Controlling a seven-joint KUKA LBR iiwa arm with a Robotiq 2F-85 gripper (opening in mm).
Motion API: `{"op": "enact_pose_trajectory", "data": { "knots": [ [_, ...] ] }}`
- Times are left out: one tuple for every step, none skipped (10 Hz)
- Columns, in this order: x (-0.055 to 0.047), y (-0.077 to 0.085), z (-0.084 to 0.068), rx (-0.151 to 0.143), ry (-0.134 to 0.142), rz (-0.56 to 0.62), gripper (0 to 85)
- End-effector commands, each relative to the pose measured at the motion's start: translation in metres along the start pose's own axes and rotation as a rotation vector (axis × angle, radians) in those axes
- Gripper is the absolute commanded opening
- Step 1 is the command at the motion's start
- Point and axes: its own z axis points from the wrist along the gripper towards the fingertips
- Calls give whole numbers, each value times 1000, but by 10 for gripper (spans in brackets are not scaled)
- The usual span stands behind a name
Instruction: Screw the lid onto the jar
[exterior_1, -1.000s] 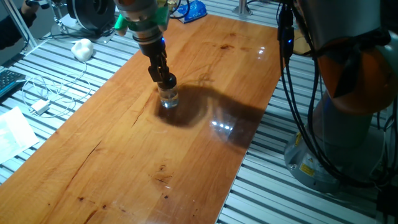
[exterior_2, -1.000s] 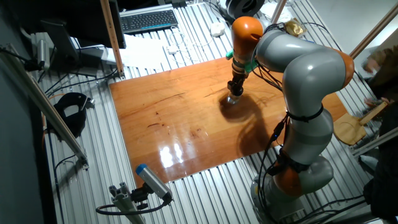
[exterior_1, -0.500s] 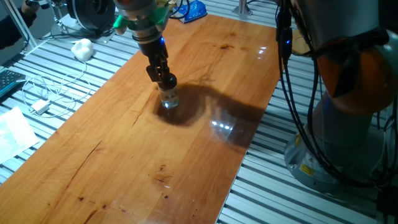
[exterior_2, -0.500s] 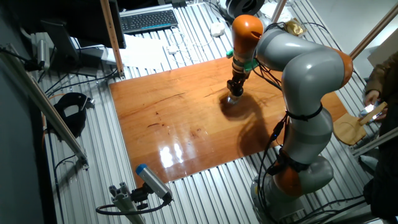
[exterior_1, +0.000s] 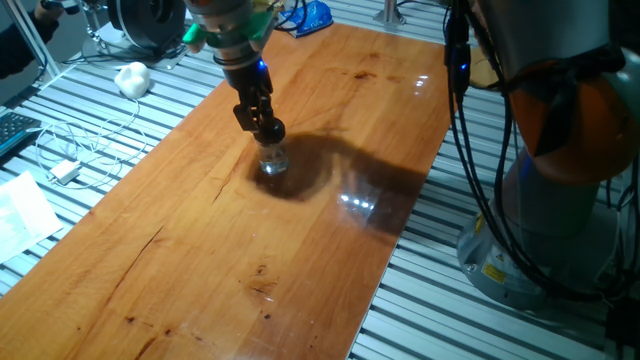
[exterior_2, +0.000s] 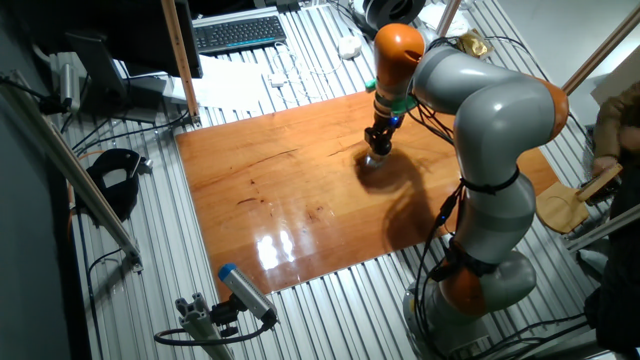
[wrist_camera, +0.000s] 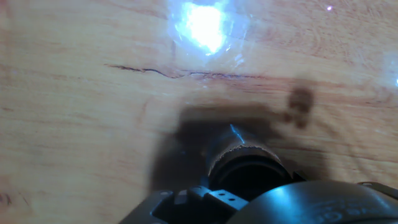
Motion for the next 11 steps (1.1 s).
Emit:
{"op": "enact_pose_trajectory", "data": {
  "knots": [
    [0,0,-1,-10,-6,22,340],
    [0,0,-1,-7,-6,46,340],
    [0,0,0,-19,-1,95,340],
    [0,0,0,-31,-2,122,340],
    [0,0,0,-23,-4,136,340],
    [0,0,0,-29,-6,155,340],
    [0,0,0,-38,-10,172,340],
    [0,0,0,-39,-16,200,340],
    [1,0,0,-51,-21,240,340],
    [0,0,0,-59,-22,285,340],
    [0,0,0,-71,-22,321,340]
  ]
}}
